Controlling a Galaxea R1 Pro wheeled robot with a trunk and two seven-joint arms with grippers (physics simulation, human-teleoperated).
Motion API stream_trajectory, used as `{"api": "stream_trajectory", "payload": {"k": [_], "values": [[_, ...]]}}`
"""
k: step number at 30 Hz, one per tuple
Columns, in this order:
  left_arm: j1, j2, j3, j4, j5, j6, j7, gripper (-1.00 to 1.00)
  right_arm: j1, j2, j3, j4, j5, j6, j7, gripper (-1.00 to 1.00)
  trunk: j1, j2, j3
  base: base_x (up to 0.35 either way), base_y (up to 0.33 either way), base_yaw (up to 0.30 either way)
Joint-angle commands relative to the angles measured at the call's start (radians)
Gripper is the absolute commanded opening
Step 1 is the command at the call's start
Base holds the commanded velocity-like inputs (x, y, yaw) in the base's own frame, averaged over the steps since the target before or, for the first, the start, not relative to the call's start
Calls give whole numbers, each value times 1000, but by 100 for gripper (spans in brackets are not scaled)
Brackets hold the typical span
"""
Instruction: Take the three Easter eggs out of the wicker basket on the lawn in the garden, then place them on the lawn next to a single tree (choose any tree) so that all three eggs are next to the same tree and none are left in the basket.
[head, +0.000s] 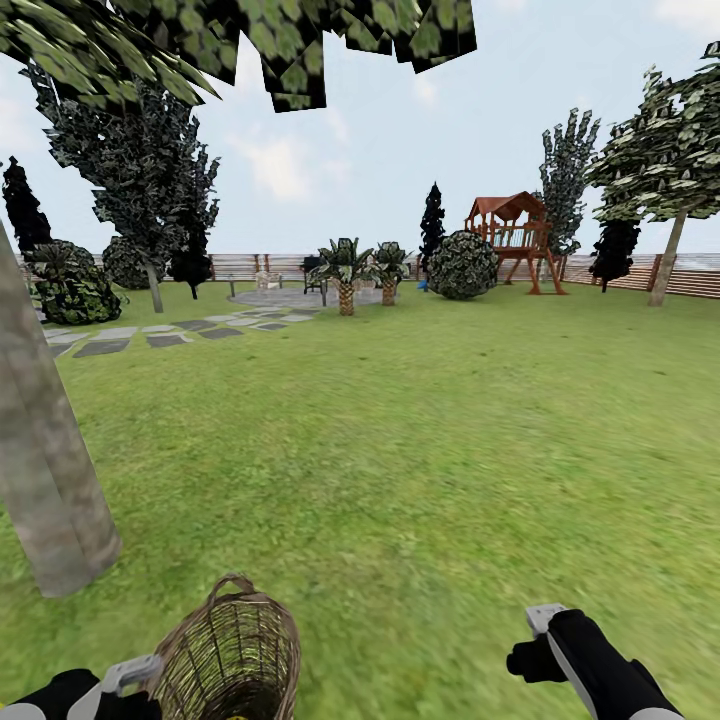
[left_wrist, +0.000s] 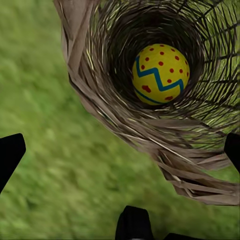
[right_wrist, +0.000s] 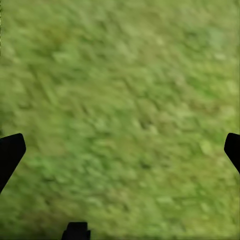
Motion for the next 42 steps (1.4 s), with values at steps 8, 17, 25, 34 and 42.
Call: {"api": "stream_trajectory", "payload": {"k": [8,17,25,34,42], "values": [[-1,-2,18,-1,-5,1,-11,100,0,-2,3,-1,10,4,7,100,0,-1,-1,0,0,0],[-1,-8,27,-1,-4,-1,-7,100,0,-1,3,-1,10,4,7,100,0,-1,-1,39,0,0],[-1,-11,27,-1,-2,-1,-8,100,0,-1,3,-1,10,4,7,100,0,-1,-1,193,0,0],[-1,-21,26,0,4,-4,-8,100,0,-1,3,-1,10,4,6,100,0,-1,-1,8,0,0],[-1,-29,26,0,4,-4,-8,100,0,-2,2,-1,10,5,7,100,0,-1,-1,0,0,0]]}}
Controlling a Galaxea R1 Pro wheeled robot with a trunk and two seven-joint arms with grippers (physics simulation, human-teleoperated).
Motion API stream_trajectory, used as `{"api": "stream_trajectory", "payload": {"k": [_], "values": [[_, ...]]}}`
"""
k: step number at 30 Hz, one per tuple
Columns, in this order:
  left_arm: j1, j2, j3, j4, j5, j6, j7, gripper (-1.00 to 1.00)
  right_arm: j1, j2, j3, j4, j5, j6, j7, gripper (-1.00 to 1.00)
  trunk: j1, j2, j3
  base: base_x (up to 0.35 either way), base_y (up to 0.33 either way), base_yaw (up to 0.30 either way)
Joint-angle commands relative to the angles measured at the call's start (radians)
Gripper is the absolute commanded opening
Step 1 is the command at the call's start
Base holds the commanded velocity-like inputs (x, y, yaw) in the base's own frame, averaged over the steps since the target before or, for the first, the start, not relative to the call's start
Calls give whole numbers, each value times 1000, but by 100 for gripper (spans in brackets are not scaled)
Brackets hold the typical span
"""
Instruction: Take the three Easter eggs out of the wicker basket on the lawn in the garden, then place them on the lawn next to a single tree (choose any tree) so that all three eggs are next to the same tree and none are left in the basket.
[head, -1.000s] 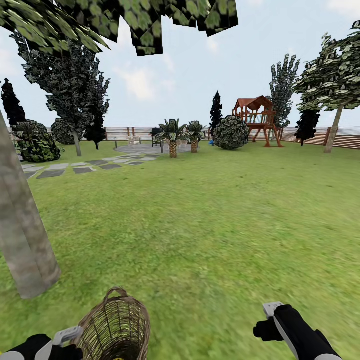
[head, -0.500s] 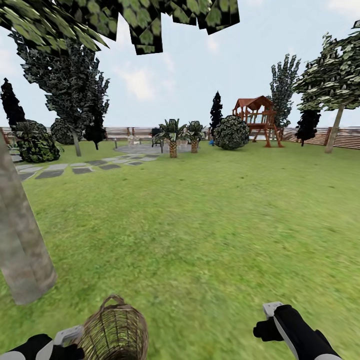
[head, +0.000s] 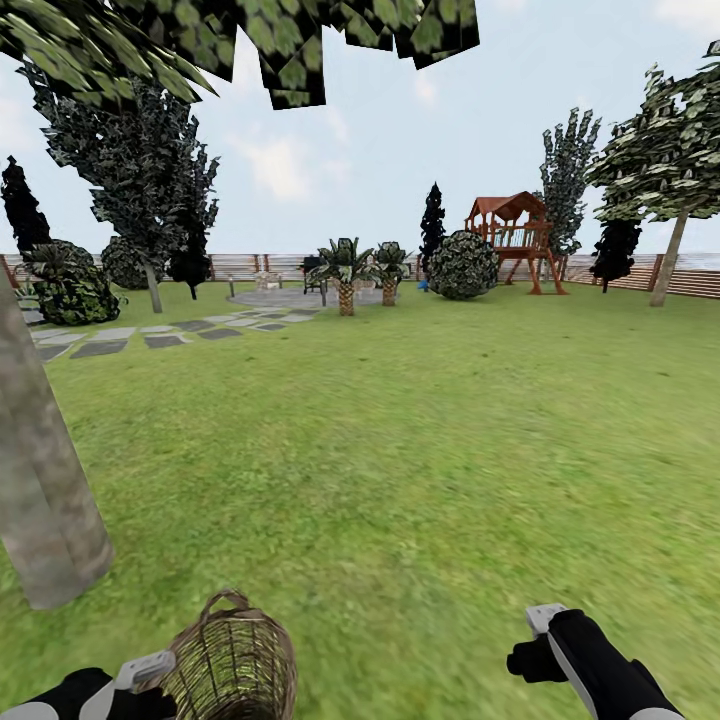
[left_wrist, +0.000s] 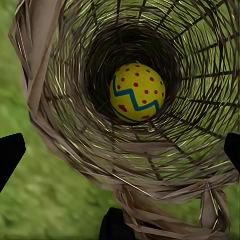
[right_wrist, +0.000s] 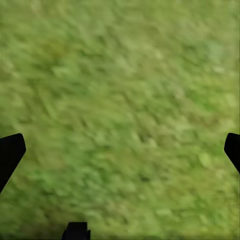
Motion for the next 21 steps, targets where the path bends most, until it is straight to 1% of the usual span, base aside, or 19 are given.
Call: {"api": "stream_trajectory", "payload": {"k": [1,9,14,21], "values": [[-1,0,8,1,-10,2,-3,100,0,-1,3,-1,10,4,7,100,0,-1,-1,0,0,0],[-1,-1,8,1,-10,2,-3,100,-1,0,4,-1,10,5,6,100,0,-1,-1,0,0,0],[-1,-12,8,-1,-11,2,-2,100,0,1,5,-1,10,4,6,100,0,-1,-1,0,0,0],[-1,-16,8,-1,-10,2,-2,100,0,-1,3,-1,10,5,7,100,0,-1,-1,0,0,0]]}}
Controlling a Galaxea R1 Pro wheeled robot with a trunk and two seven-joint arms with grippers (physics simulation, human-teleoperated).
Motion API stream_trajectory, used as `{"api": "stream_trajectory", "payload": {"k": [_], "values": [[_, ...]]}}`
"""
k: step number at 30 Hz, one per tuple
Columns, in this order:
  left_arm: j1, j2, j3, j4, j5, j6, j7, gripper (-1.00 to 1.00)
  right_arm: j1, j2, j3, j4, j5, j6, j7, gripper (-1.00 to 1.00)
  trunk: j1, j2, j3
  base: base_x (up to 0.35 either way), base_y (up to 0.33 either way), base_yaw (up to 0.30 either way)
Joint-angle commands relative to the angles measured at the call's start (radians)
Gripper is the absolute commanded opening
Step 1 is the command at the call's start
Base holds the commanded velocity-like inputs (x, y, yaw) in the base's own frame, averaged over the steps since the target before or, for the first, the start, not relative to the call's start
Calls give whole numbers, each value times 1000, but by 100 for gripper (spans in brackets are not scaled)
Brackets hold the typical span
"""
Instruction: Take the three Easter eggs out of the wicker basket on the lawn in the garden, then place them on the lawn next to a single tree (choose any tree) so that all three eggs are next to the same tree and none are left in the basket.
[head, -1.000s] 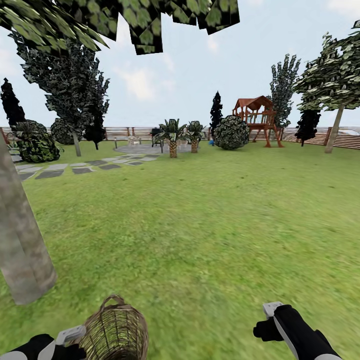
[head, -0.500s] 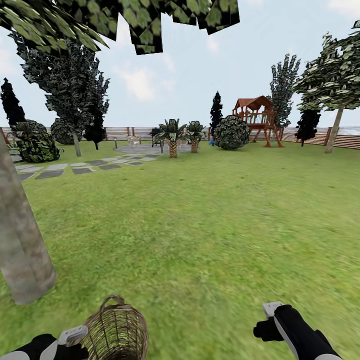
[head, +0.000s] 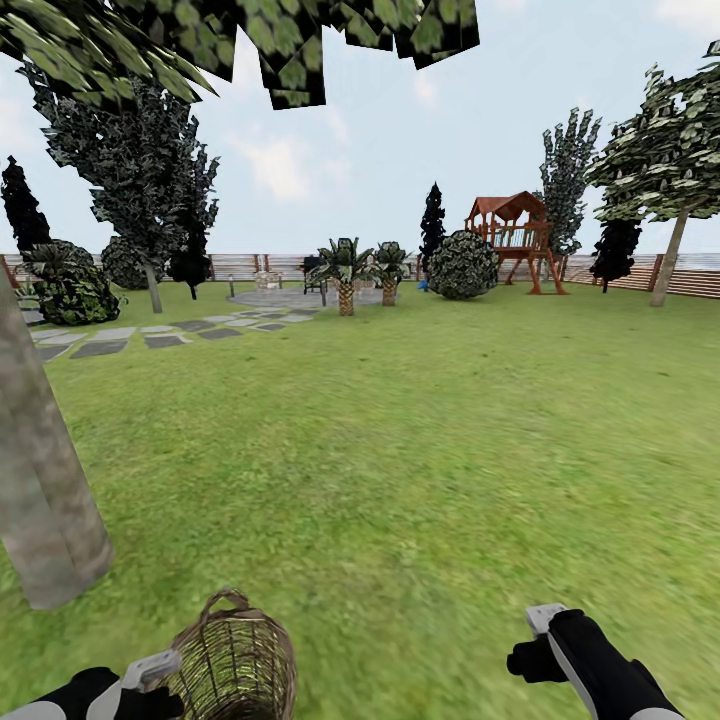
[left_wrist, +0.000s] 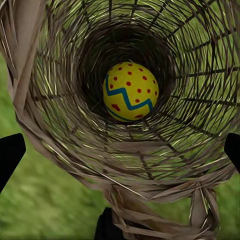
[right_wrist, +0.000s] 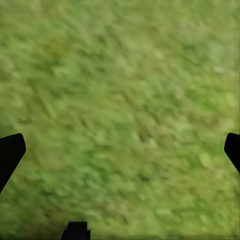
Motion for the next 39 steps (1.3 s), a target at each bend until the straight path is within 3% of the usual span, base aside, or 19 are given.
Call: {"api": "stream_trajectory", "payload": {"k": [1,10,26,34,39], "values": [[-1,1,8,1,-10,2,-4,100,0,-1,3,-1,10,4,7,100,0,-1,-1,0,0,0],[-1,0,9,1,-11,3,-10,100,0,-1,3,-1,10,6,7,100,0,-1,-1,0,0,0],[-1,-37,15,1,-10,4,-9,100,0,-1,3,-1,10,8,6,100,61,-113,-51,0,0,0],[-1,-41,16,1,-10,3,-9,100,0,-1,4,0,10,8,7,100,92,-169,-76,0,0,0],[-1,-47,17,1,-10,3,-10,100,0,0,4,0,10,7,6,100,92,-169,-76,2,0,0]]}}
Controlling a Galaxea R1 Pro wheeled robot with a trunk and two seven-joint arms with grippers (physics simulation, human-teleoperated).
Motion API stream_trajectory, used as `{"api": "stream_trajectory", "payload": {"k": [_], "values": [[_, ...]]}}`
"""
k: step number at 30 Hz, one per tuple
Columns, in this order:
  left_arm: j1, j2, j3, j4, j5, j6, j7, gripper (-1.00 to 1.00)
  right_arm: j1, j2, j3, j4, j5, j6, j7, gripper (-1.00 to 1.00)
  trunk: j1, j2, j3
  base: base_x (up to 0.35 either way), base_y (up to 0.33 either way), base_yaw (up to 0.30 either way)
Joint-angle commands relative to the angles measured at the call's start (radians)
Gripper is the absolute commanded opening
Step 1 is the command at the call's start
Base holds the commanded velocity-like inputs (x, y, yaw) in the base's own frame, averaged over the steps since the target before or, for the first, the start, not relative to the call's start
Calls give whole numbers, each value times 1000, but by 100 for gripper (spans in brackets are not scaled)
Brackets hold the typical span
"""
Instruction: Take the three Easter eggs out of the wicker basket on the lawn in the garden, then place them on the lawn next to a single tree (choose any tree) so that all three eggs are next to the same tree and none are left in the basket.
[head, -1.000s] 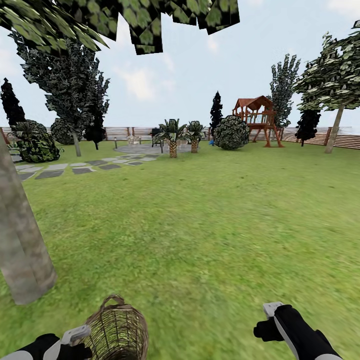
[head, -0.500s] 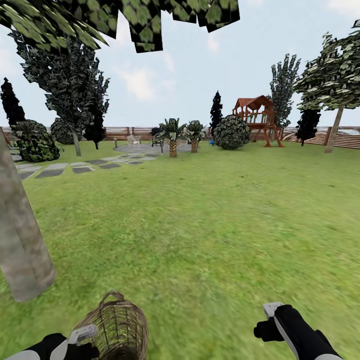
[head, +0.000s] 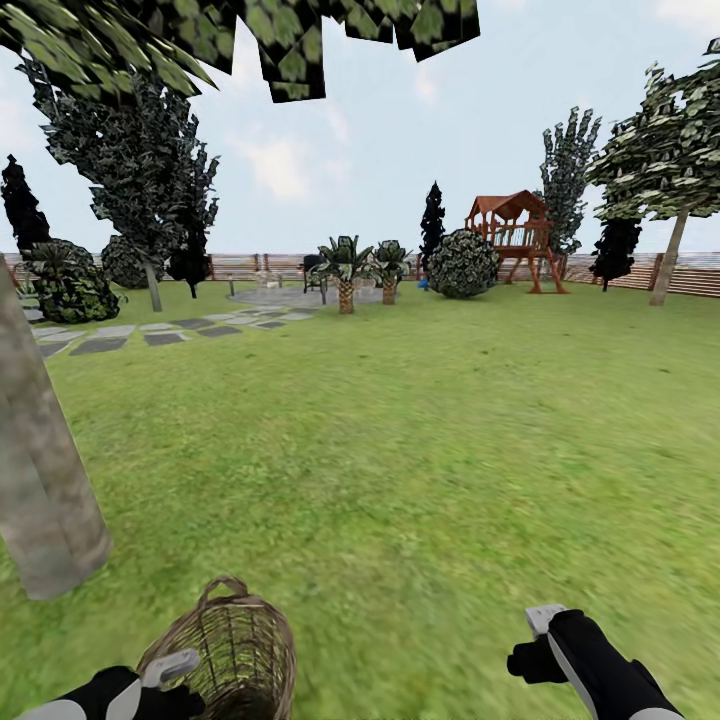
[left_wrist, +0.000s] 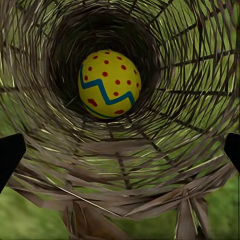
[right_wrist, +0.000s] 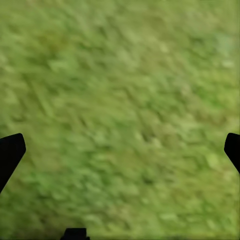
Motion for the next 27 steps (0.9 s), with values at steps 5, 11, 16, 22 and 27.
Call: {"api": "stream_trajectory", "payload": {"k": [5,11,16,22,27], "values": [[-1,-28,6,1,-11,2,-2,100,0,-1,3,-1,10,4,7,100,0,-1,-1,207,0,0],[-1,-32,5,1,-10,2,-3,100,0,0,3,-1,10,4,7,100,0,-1,-1,323,0,0],[-1,-31,7,1,-10,2,-2,100,0,0,3,-1,10,4,7,100,0,-1,-1,260,0,0],[-1,-31,8,1,-10,2,-1,100,0,0,3,10,10,4,7,100,0,-1,-1,26,0,0],[-1,-32,8,1,-10,2,1,100,0,1,3,12,10,4,7,100,0,-1,-1,1,0,0]]}}
